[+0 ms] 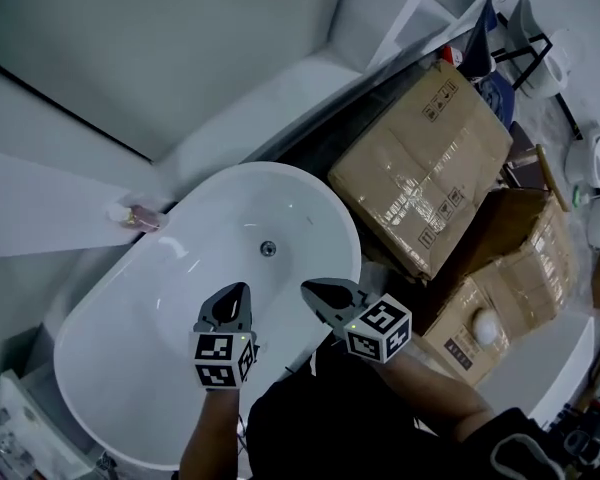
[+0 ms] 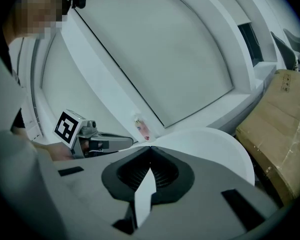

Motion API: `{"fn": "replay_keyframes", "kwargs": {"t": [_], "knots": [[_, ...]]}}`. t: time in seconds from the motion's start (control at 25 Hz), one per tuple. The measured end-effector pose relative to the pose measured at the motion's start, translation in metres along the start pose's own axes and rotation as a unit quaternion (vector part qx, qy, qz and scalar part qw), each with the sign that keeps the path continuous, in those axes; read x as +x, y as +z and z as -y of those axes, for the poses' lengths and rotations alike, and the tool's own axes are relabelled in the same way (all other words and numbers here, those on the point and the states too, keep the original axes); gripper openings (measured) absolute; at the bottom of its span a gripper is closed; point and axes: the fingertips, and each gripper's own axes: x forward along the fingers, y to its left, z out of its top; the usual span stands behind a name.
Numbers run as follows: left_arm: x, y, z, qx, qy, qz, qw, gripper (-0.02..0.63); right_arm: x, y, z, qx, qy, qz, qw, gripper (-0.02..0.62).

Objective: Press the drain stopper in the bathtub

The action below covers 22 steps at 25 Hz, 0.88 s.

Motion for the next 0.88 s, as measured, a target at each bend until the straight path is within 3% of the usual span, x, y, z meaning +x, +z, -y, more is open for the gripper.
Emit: {"fn": "replay_keyframes", "kwargs": {"t": [0.36,0.56,0.88], "knots": [[0.124,-0.069,-0.041,-0.043,-0.001,-0.065,0.9969,0.012,0.078,-0.054,0.095,0.021,-0.019,-0.019,0.999,0.014],[0.184,-0.112,-0.051,-0.037,-0.021,-0.096,0.9945,0.012,0.114,-0.096,0.136,0.024,-0.029,-0.037,0.999,0.014],[0.282,-0.19,-0.09,-0.042,-0.01,-0.124,0.9914,0.012,0.182,-0.157,0.199,0.001,-0.033,-0.073,0.997,0.014]]}}
